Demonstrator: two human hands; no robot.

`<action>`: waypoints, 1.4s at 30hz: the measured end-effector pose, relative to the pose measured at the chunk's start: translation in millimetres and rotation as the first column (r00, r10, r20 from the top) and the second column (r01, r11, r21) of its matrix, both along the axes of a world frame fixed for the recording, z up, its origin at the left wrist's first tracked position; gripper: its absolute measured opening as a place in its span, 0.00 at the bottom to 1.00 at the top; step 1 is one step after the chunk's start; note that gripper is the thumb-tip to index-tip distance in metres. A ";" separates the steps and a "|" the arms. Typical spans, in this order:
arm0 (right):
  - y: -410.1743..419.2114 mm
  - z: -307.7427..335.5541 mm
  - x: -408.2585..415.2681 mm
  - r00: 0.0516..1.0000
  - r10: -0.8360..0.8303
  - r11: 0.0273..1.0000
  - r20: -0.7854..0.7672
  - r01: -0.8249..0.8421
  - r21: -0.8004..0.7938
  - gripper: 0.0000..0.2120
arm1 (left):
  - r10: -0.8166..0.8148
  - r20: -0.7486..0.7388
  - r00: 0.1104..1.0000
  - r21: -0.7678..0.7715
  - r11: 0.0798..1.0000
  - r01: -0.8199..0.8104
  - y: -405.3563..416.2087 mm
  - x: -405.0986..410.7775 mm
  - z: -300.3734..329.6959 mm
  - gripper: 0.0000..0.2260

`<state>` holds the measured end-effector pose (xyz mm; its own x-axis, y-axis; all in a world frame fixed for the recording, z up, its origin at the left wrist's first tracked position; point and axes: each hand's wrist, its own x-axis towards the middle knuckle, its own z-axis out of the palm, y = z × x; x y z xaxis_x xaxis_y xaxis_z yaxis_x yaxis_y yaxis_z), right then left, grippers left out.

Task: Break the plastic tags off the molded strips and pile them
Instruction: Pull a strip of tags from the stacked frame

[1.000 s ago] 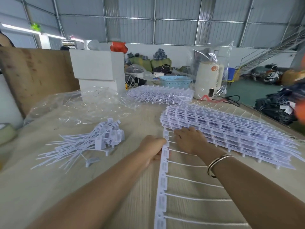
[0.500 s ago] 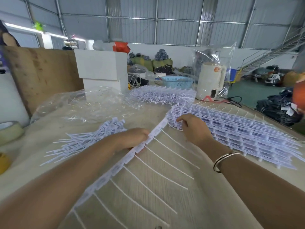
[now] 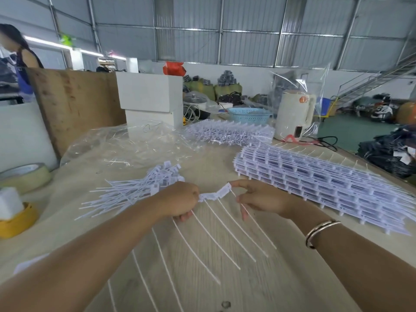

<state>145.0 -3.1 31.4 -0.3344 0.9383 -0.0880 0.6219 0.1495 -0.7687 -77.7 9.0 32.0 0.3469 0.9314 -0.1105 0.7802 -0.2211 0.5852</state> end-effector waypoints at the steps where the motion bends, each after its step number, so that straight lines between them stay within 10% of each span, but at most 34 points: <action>1: -2.5 -0.8 0.5 0.999 0.015 0.999 -0.036 -0.016 -0.031 0.17 | 0.007 0.007 1.000 0.030 1.000 -0.007 -0.5 3.2 -2.2 0.10; 8: -6.5 -16.9 13.6 0.974 -0.096 0.985 -0.205 0.123 0.123 0.12 | -0.043 -0.009 0.999 0.167 0.985 0.044 1.1 20.5 -21.7 0.15; 13: -8.8 -36.5 16.4 0.995 0.070 0.908 0.070 -0.092 0.408 0.24 | -0.023 0.107 0.994 0.247 0.969 -0.005 0.5 14.5 -32.3 0.15; 20: -12.8 -42.3 0.9 0.915 -0.063 0.717 0.398 -0.236 0.656 0.10 | -0.134 0.051 0.990 0.343 0.933 0.108 -5.8 5.9 -40.6 0.13; 28: -10.7 -45.5 0.7 0.993 0.113 0.891 -0.043 -0.082 0.446 0.02 | -0.225 0.157 0.962 0.281 0.944 0.175 -9.0 1.0 -41.0 0.08; 42: -12.4 -37.7 9.8 0.974 -0.062 0.932 -0.216 0.134 0.337 0.12 | -0.261 0.198 0.945 0.162 0.959 0.231 -18.2 -2.9 -34.3 0.08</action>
<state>154.9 -15.5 -6.3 -0.2164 0.9266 0.3076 0.4872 0.3755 -0.7884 -80.6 -9.3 -2.3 0.5684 0.8150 0.1125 0.5504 -0.4783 0.6843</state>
